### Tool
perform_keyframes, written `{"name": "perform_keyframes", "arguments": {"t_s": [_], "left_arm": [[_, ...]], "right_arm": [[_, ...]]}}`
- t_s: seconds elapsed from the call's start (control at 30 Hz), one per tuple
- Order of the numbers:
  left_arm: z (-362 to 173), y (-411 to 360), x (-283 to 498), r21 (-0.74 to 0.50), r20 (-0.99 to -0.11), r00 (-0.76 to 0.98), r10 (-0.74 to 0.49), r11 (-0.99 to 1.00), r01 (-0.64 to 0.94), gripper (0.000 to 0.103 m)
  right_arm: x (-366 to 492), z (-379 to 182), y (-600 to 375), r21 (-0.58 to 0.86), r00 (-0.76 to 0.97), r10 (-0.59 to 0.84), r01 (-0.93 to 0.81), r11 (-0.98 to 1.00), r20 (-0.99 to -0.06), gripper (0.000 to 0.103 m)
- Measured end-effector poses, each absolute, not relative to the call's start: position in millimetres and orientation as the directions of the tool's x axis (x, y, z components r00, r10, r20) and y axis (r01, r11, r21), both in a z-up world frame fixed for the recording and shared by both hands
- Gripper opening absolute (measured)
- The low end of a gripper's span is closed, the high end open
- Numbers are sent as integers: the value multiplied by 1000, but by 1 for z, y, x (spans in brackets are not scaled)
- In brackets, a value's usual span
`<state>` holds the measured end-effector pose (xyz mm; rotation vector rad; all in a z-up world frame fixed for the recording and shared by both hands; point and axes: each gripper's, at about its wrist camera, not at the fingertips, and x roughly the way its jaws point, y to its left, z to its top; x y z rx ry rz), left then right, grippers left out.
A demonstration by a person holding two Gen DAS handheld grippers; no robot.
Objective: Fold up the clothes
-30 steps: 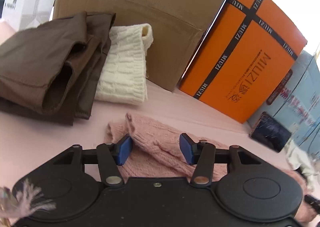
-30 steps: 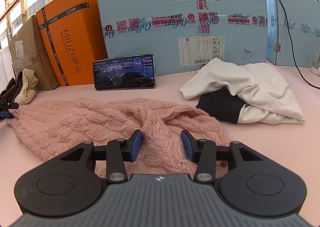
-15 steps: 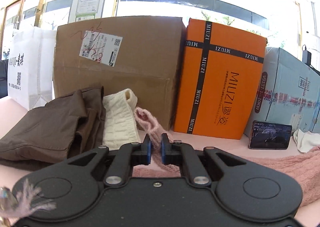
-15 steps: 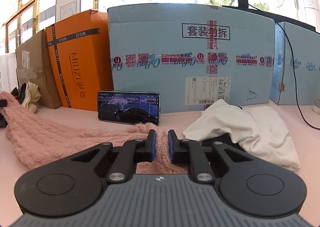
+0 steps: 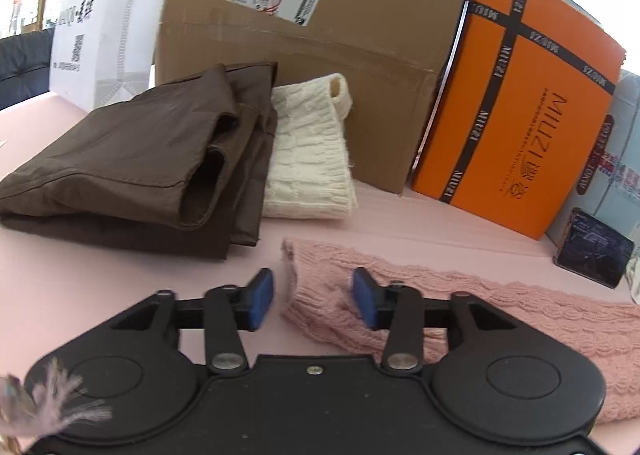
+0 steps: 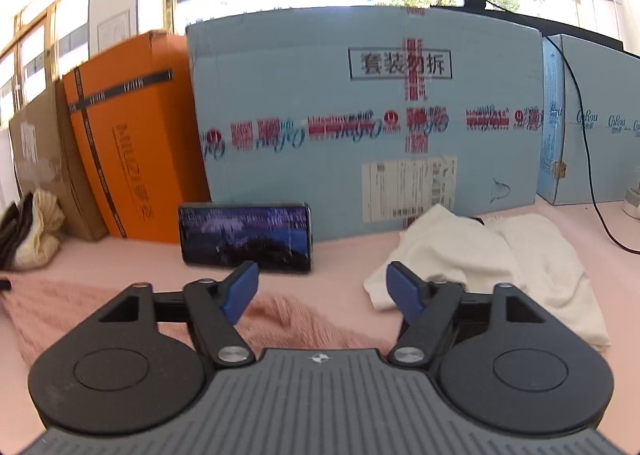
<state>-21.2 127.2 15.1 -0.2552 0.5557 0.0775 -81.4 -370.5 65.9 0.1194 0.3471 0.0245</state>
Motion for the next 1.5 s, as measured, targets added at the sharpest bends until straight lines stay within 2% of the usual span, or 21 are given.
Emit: {"name": "perform_keyframes", "arguments": {"t_s": [0.03, 0.17, 0.27, 0.33, 0.4, 0.43, 0.6, 0.77, 0.93, 1.07, 1.17, 1.23, 1.3, 1.33, 1.37, 1.5], "left_arm": [[14, 128, -19, -217, -545, 838, 15, 963, -159, 68], [12, 119, -14, -183, -565, 825, 16, 972, -144, 82], [10, 102, -7, -119, -571, 821, 16, 988, -102, 79], [10, 91, -5, -86, -564, 826, -12, 995, -44, 59], [11, 85, -4, -95, -555, 830, -58, 995, 7, 23], [12, 83, -4, -102, -549, 832, -76, 995, 24, 20], [28, 88, -18, -78, -454, 891, -7, 996, -32, 19], [35, 94, -20, -35, -433, 897, 88, 993, -114, 19], [50, 62, -36, -99, -372, 921, -114, 992, 83, 19], [51, 23, -45, -88, -382, 887, -261, 965, 246, 19], [46, 2, -51, -104, -393, 849, -354, 934, 341, 23], [41, -7, -56, -124, -395, 821, -413, 909, 398, 33], [37, -16, -60, -149, -394, 788, -473, 879, 452, 82], [35, -18, -61, -181, -387, 769, -508, 860, 477, 91], [34, -20, -62, -211, -381, 749, -542, 840, 500, 96], [31, -28, -63, -311, -374, 674, -637, 771, 556, 96]], "right_arm": [[-79, 71, -371, 160, 948, 64, -14, 987, -311, 80], [-71, 62, -371, 282, 954, 166, -92, 955, -249, 81], [-73, 50, -370, 301, 944, 222, -143, 943, -245, 81], [-73, 46, -367, 292, 941, 224, -147, 945, -254, 81], [-75, 45, -369, 302, 941, 232, -153, 941, -248, 81], [-75, 44, -369, 307, 940, 236, -156, 939, -245, 81], [-80, 43, -378, 346, 945, 231, -143, 927, -229, 81], [-81, 43, -380, 375, 940, 255, -157, 914, -228, 81], [-81, 42, -380, 387, 934, 275, -171, 906, -230, 81], [-80, 41, -380, 391, 933, 273, -167, 905, -234, 81], [-81, 42, -379, 389, 932, 278, -172, 905, -233, 81], [-82, 42, -378, 388, 931, 282, -177, 905, -233, 81], [-82, 42, -377, 386, 929, 286, -181, 904, -233, 81], [-82, 42, -377, 388, 928, 289, -183, 903, -234, 81], [-81, 41, -377, 390, 927, 292, -185, 902, -235, 81], [-82, 41, -377, 396, 924, 300, -190, 898, -237, 81]]}}
